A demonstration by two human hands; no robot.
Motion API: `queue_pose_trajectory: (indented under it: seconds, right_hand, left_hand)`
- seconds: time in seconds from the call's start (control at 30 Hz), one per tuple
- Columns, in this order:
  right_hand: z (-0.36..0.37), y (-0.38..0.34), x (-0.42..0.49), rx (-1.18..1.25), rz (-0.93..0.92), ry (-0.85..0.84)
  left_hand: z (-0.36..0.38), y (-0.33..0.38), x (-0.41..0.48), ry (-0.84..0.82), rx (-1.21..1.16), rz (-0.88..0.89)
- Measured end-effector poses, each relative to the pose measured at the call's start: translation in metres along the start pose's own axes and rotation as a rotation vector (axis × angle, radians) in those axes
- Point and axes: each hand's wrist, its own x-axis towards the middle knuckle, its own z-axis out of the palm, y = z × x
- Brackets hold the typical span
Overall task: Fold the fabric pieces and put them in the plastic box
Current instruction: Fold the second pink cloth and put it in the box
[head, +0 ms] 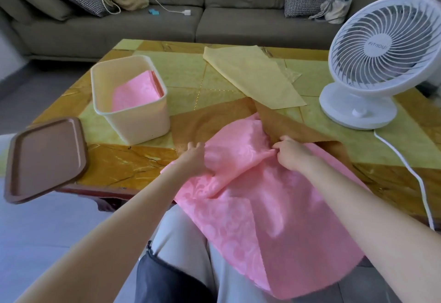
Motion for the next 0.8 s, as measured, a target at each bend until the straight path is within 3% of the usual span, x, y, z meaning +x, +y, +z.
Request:
queue_pose_trajectory:
  seconds: [0.2,0.37,0.53,0.67,0.8]
  right_hand:
    - [-0.014,0.002,0.014,0.032,0.082,0.062]
    - [-0.052,0.002,0.019,0.09,0.178,0.409]
    - [-0.036,-0.031,0.008,0.147,-0.136,0.428]
    - [-0.026,-0.058,0.003,0.179,-0.425,0.2]
    - [-0.028,-0.068,0.005,-0.01,-0.518,0.124]
  left_hand:
    - [-0.001,0.002,0.01,-0.005,0.03,-0.046]
    - [-0.006,0.003,0.013,0.032,0.023,-0.015]
    - [-0.017,0.012,0.006,0.193,-0.085,0.037]
    - [-0.027,0.027,-0.007,0.194,-0.232,0.23]
    - [-0.035,0.03,-0.015,0.192,-0.239,0.3]
